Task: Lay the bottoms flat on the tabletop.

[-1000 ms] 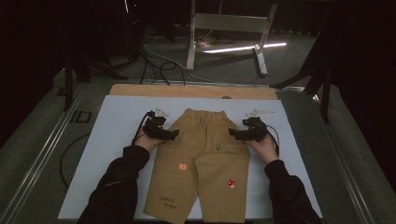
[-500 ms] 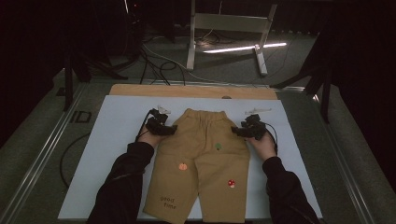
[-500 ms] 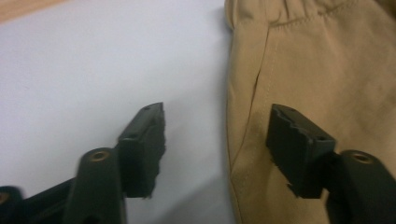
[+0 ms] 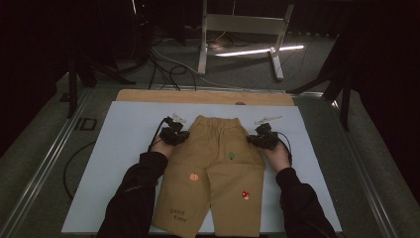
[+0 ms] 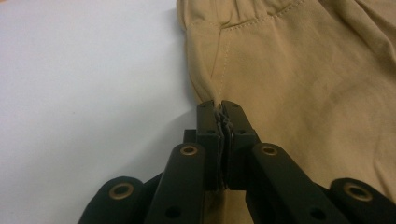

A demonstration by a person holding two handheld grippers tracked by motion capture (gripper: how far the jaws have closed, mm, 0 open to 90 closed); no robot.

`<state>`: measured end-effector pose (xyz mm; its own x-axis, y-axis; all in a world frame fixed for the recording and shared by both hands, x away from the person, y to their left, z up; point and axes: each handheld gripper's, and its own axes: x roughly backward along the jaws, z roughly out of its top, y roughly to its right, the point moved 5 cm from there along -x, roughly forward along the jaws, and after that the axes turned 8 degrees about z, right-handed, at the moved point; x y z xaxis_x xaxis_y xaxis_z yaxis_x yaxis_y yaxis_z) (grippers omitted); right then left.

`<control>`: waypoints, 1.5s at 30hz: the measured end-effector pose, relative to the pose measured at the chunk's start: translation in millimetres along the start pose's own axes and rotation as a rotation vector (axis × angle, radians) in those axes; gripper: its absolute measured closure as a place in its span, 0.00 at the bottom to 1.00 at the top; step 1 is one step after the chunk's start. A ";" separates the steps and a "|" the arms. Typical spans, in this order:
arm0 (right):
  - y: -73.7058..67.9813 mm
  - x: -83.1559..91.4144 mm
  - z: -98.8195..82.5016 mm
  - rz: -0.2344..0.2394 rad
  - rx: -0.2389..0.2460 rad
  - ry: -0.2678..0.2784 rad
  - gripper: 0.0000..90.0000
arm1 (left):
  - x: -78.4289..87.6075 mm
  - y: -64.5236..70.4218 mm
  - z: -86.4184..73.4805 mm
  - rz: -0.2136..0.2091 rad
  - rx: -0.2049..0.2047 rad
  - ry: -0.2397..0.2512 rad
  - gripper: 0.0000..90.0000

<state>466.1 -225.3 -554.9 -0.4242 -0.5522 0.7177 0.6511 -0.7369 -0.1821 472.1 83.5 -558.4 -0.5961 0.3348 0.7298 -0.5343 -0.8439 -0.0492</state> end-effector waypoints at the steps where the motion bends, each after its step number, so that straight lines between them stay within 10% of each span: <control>1: 0.0 0.0 0.0 0.000 0.000 0.000 0.96 | 0.1 -0.1 0.3 0.001 0.006 0.000 0.98; 20: 3.8 -14.0 36.1 -0.025 0.037 0.038 0.97 | 23.9 -37.8 12.9 0.132 -0.031 0.029 0.98; 39: 23.6 -33.2 63.6 -0.072 -0.009 0.009 0.96 | 4.2 -57.3 20.8 0.181 0.010 0.035 0.97; 43: 25.0 -36.4 63.2 -0.099 -0.025 0.010 0.72 | 2.0 -59.3 16.5 0.170 0.050 0.038 0.87; 44: 25.9 -34.7 63.7 -0.092 -0.035 0.021 0.61 | 1.6 -59.8 15.4 0.183 0.048 0.029 0.67; 45: 25.9 -34.7 63.7 -0.092 -0.035 0.021 0.61 | 2.3 -60.4 14.6 0.187 0.048 0.023 0.67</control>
<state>537.8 -200.3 -541.7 -0.4949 -0.4891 0.7183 0.5862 -0.7981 -0.1395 511.8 129.1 -543.8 -0.6960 0.1789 0.6954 -0.3841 -0.9110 -0.1501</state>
